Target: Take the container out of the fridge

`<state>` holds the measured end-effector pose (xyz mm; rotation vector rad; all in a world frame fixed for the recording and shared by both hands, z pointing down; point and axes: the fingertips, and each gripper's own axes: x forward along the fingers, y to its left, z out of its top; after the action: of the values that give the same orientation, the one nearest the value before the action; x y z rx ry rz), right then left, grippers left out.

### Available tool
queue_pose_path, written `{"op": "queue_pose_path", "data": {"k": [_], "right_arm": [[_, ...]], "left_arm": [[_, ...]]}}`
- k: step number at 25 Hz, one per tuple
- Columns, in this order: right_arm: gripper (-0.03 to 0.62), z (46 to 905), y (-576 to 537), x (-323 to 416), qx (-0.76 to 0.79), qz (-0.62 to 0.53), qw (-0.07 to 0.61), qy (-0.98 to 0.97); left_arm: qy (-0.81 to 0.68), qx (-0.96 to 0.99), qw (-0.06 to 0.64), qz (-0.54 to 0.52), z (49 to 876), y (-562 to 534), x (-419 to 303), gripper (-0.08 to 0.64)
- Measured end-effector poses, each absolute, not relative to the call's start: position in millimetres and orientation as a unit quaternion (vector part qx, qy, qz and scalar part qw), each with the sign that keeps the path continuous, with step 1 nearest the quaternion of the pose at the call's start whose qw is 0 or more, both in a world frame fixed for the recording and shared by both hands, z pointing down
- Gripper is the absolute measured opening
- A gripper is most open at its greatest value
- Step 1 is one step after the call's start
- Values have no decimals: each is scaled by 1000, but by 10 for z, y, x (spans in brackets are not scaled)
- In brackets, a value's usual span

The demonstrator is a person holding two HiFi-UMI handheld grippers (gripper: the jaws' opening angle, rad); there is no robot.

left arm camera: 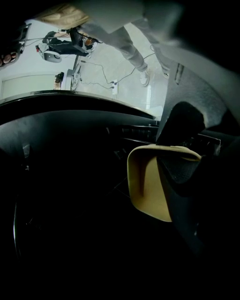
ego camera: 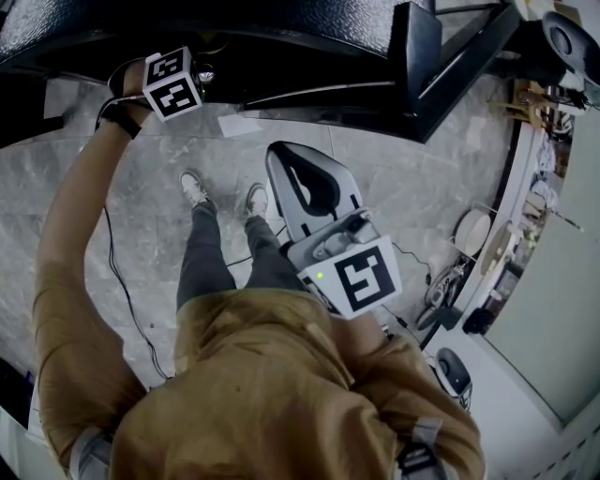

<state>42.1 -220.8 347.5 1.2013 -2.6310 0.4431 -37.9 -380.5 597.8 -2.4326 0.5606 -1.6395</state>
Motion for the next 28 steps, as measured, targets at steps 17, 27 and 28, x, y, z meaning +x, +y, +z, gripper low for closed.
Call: {"op": "queue_pose_path", "data": {"k": [17,27,28], "right_arm": [[0,3466,-2072,446,411,145,101,-894],[0,3308,-1917,572,400,112,102,-904],[0,3272,-1907,590,401,109,100,-904]], "left_arm": [[169,-820,83,-541,6017,-3505,-396,15],[157,-837,104,-514,5813,-3224,-223,14],[153,-838,106,-513,5773,-3171,-201,14]]}}
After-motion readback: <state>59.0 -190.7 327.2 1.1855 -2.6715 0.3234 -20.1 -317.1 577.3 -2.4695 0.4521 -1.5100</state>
